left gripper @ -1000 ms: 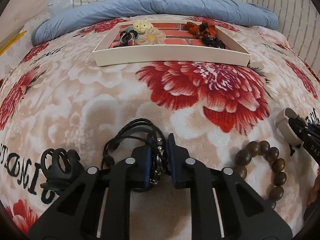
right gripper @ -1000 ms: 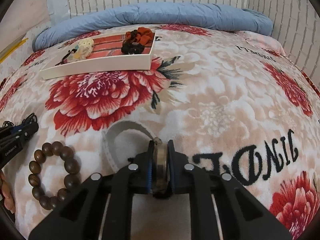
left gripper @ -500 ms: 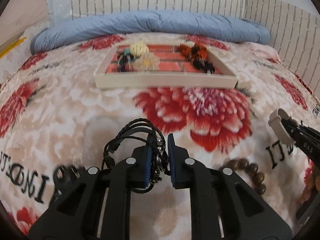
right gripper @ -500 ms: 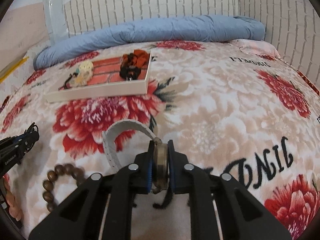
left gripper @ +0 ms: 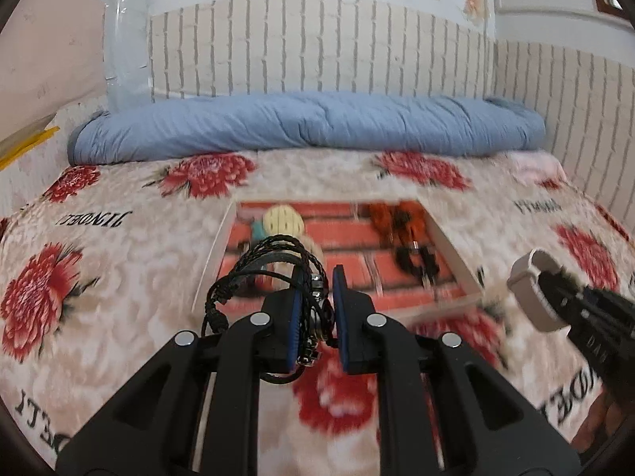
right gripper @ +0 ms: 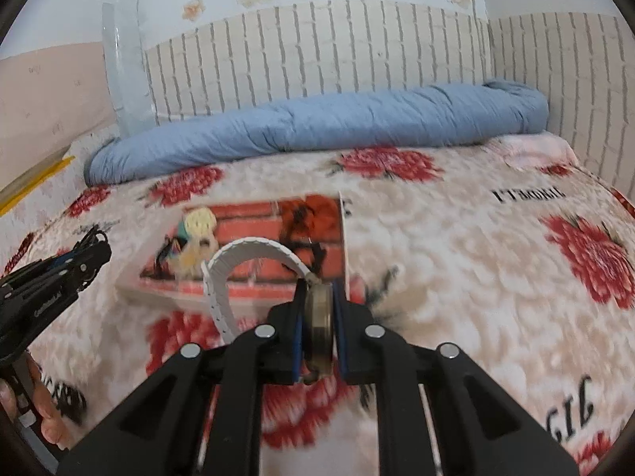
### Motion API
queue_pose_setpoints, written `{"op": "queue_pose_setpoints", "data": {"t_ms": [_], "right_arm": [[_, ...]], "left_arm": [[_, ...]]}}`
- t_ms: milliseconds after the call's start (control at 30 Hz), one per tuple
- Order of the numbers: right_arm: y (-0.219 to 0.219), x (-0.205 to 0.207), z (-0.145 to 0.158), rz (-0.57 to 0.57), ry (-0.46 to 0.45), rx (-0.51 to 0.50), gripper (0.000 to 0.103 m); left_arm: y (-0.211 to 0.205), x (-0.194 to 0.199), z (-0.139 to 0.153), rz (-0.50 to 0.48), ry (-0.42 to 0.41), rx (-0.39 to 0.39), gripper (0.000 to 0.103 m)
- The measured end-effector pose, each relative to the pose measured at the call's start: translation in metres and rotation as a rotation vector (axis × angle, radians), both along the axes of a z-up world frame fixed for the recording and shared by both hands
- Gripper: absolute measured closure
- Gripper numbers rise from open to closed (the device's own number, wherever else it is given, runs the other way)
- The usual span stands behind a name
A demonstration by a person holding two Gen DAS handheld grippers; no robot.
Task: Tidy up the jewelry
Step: 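Carry the leather bracelet and silver bangle into the tray with both tools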
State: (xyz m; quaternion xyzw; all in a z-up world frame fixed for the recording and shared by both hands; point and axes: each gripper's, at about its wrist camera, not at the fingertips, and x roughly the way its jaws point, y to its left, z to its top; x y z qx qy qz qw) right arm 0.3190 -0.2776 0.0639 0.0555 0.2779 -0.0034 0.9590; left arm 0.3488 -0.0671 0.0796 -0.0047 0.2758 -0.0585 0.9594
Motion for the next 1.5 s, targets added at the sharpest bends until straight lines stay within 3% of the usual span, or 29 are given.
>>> {"op": "queue_pose_setpoints", "data": {"t_ms": [100,433,733,1500], "right_arm": [[0.006,0.028,-0.001,0.01,-0.011,0.005,0.09],[0.016,0.098,-0.02,0.002,-0.023,0.001,0.09],[0.031,0.108,-0.04,0.012,-0.015,-0.053,0.09],[0.022,0.134,-0.082,-0.005,0.125,-0.052,0.09]], "left_arm": [[-0.001,0.021,0.006,0.042,-0.049,0.039,0.09],[0.007,0.083,-0.01,0.093,-0.058,0.0,0.09],[-0.004,0.095,-0.041,0.062,-0.026,0.073,0.089],[0.01,0.13,-0.092,0.05,0.168,0.082,0.089]]}}
